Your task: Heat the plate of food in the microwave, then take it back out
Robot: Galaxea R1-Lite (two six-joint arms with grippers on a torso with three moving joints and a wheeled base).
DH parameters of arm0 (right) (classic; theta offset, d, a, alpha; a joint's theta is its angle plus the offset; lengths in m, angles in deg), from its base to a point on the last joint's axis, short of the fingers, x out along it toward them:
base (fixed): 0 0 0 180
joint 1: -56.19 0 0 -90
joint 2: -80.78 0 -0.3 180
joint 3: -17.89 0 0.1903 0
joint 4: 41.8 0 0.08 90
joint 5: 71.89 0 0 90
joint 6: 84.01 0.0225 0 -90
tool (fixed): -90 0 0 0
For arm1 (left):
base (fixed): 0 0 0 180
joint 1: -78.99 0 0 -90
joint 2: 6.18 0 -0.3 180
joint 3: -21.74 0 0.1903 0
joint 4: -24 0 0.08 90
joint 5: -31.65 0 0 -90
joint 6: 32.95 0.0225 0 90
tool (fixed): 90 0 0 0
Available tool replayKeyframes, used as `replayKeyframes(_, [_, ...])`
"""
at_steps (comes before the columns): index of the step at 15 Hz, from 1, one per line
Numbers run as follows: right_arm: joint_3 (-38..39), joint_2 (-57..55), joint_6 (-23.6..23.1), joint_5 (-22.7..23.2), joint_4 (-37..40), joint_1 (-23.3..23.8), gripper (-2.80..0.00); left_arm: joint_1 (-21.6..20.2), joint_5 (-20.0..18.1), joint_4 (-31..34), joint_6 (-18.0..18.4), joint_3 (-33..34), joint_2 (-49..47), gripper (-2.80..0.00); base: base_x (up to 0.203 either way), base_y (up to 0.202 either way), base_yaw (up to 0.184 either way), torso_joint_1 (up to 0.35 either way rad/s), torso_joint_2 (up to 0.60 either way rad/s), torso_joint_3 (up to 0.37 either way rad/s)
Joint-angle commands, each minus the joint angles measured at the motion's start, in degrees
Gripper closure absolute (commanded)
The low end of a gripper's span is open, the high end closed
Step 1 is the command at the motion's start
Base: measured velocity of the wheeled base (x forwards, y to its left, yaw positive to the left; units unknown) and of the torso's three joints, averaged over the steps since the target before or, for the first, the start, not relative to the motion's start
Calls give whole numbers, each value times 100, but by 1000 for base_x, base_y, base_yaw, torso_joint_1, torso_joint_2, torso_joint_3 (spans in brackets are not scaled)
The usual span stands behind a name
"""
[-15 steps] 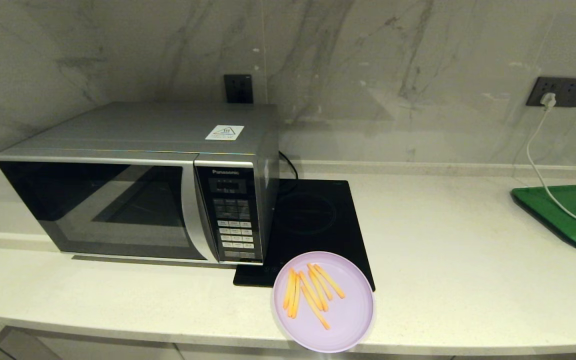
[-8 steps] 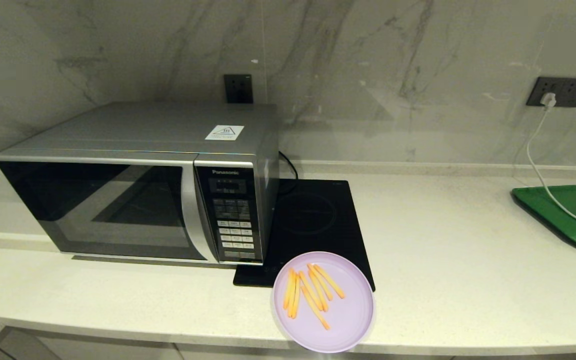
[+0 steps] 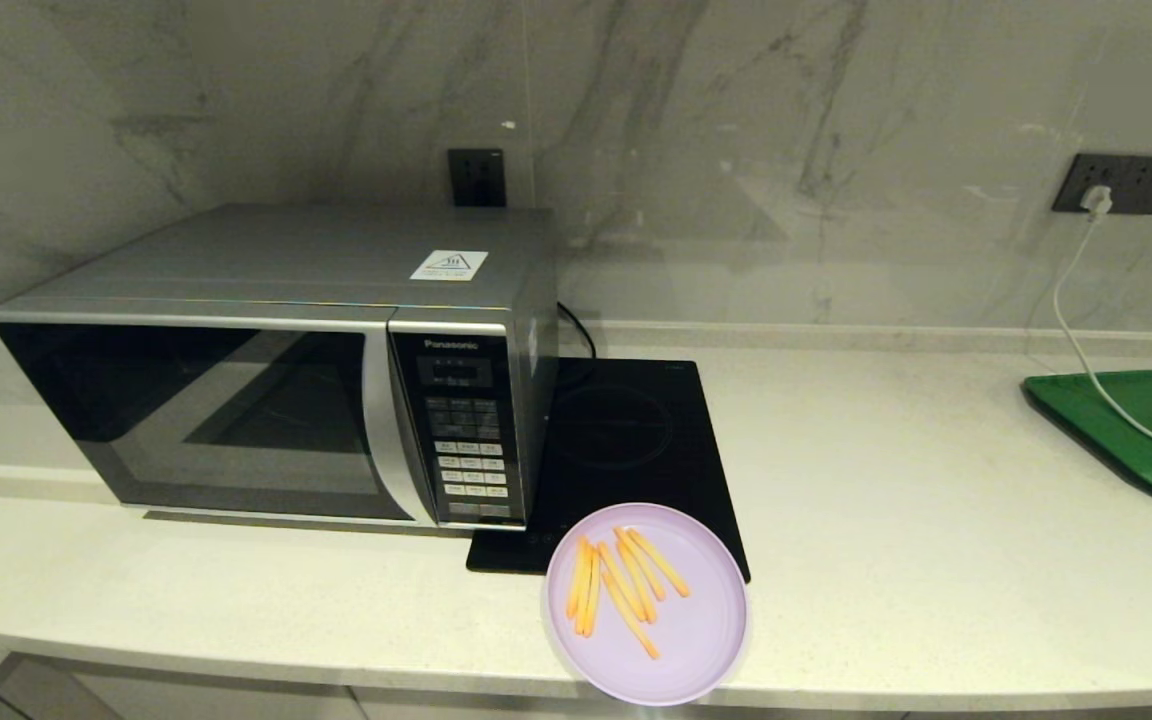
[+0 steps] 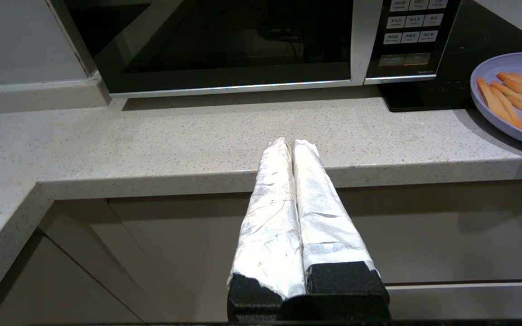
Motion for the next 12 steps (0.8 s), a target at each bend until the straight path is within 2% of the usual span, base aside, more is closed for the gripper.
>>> replayKeyframes(1, [3, 0, 4, 0, 8, -1, 0, 0, 11, -2, -13, 1, 9, 0, 0, 0, 0, 0, 0, 0])
replayKeyframes(12, [-3, -8, 4, 0, 8, -1, 0, 0, 63, -20, -268, 1, 9, 0, 0, 0, 0, 0, 0, 0])
